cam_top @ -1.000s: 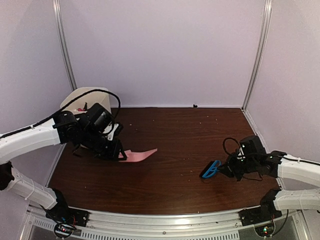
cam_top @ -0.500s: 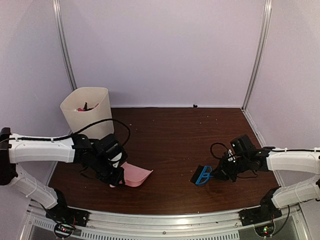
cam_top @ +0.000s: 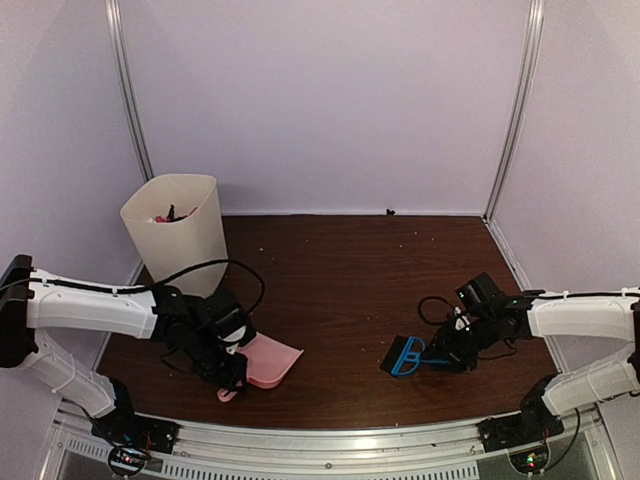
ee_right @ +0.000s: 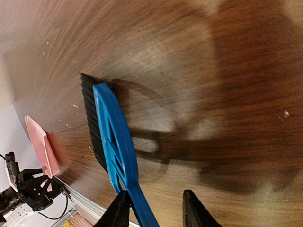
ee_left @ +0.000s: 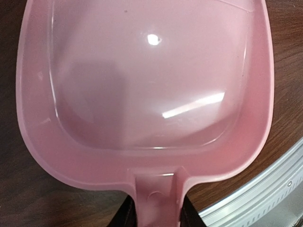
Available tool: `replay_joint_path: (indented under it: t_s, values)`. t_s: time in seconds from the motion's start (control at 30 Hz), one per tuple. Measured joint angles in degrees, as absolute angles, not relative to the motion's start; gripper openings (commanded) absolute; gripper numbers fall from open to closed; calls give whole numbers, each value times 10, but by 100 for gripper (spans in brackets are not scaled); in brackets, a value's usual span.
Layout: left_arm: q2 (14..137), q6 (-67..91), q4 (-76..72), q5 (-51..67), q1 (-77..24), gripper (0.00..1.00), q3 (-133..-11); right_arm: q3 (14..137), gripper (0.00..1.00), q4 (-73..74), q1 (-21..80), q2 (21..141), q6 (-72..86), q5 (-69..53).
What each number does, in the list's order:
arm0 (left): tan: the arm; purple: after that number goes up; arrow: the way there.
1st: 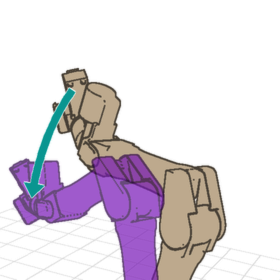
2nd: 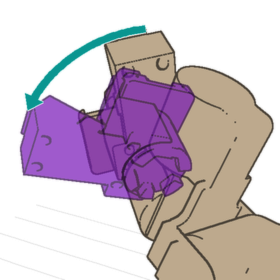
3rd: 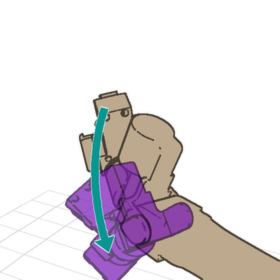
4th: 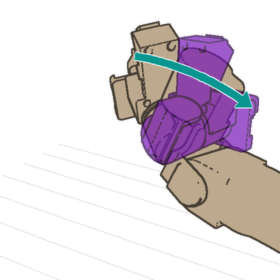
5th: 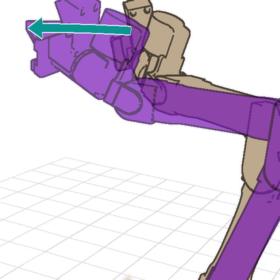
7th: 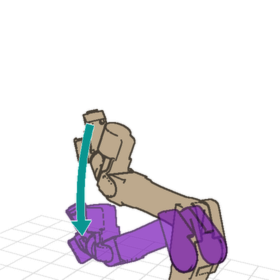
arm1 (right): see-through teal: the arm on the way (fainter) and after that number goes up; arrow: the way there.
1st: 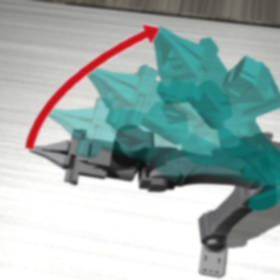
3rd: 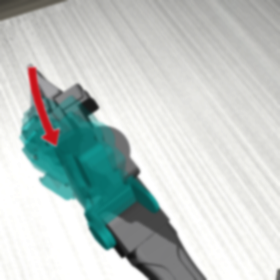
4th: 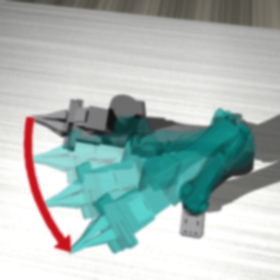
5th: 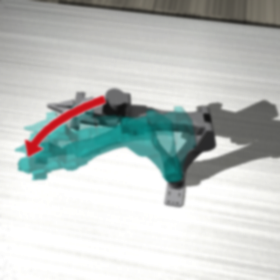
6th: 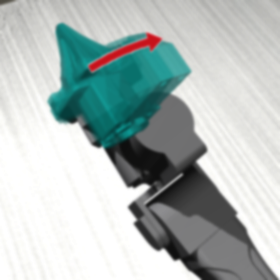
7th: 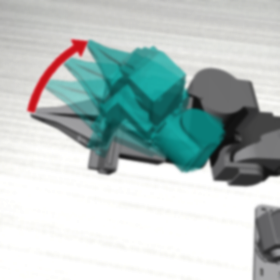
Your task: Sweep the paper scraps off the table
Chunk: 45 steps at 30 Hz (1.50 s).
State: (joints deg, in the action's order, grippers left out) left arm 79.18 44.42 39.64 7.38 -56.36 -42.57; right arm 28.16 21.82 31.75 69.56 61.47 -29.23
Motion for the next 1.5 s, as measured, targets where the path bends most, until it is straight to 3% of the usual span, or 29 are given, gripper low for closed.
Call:
replay_joint_path:
  t_s: [0.4,0.6,0.93,1.0,1.5]
  values:
    - [797,444,430,103,-564,48,-406,289,58,253,318,709,598,-272]
    - [797,440,453,107,-564,57,-413,327,75,298,318,731,564,-248]
    - [803,422,518,81,-564,64,-526,377,92,394,315,736,508,-202]
    - [809,418,535,70,-564,64,-554,391,99,415,314,736,498,-192]
    - [848,368,644,-82,-551,63,-796,653,100,499,311,732,406,-81]
